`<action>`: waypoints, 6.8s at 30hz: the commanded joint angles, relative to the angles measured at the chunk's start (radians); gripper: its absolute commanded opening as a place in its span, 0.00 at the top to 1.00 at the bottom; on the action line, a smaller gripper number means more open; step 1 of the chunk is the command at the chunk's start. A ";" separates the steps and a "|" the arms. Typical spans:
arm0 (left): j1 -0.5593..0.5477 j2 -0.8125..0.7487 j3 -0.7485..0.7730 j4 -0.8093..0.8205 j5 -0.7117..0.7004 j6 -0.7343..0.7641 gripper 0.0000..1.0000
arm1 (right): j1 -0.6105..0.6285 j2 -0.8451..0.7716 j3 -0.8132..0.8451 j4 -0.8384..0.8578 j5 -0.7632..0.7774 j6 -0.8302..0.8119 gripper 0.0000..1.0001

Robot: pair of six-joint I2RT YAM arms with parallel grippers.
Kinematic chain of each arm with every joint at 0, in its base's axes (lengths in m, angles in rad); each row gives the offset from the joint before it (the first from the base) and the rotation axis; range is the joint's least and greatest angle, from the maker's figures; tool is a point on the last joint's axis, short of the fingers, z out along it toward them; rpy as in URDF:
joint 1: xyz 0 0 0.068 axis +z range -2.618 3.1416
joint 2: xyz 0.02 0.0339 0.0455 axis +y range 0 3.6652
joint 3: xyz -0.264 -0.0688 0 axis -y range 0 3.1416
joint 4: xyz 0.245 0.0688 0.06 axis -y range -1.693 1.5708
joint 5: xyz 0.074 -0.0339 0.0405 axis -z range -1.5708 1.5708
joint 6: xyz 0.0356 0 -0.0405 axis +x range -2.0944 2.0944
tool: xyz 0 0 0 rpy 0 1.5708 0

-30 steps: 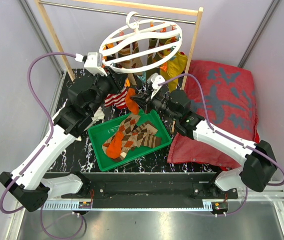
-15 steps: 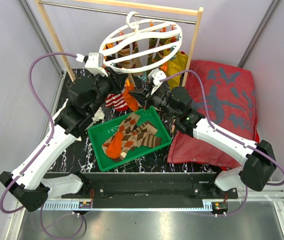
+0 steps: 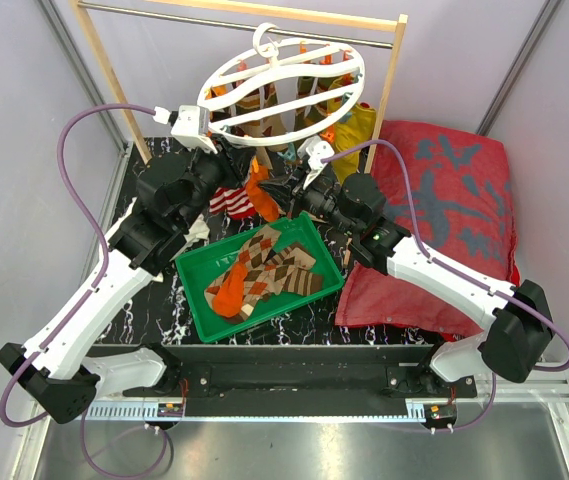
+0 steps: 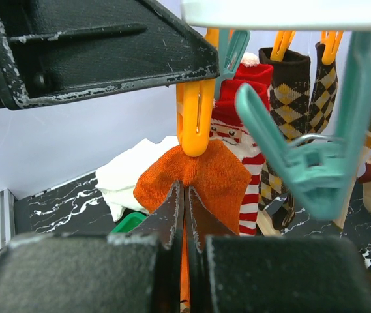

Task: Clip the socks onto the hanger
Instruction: Clamp the sock onto the hanger, then open the clamp at the hanger.

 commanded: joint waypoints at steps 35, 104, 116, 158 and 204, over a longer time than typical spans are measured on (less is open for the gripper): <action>-0.006 -0.010 -0.012 -0.002 0.025 -0.025 0.75 | 0.001 0.007 0.079 0.122 0.075 0.032 1.00; -0.001 -0.216 0.033 -0.143 0.106 0.009 0.53 | -0.158 0.053 0.320 -0.037 -0.317 0.021 0.50; -0.003 -0.210 0.054 -0.144 0.157 -0.037 0.52 | -0.160 0.030 0.291 -0.042 -0.319 0.038 0.83; -0.041 0.030 0.137 -0.092 -0.149 -0.152 0.96 | 0.172 0.143 0.202 0.050 0.421 -0.407 0.52; -0.038 0.020 0.218 -0.158 -0.072 -0.155 0.98 | -0.069 0.134 0.311 0.014 -0.219 -0.107 0.87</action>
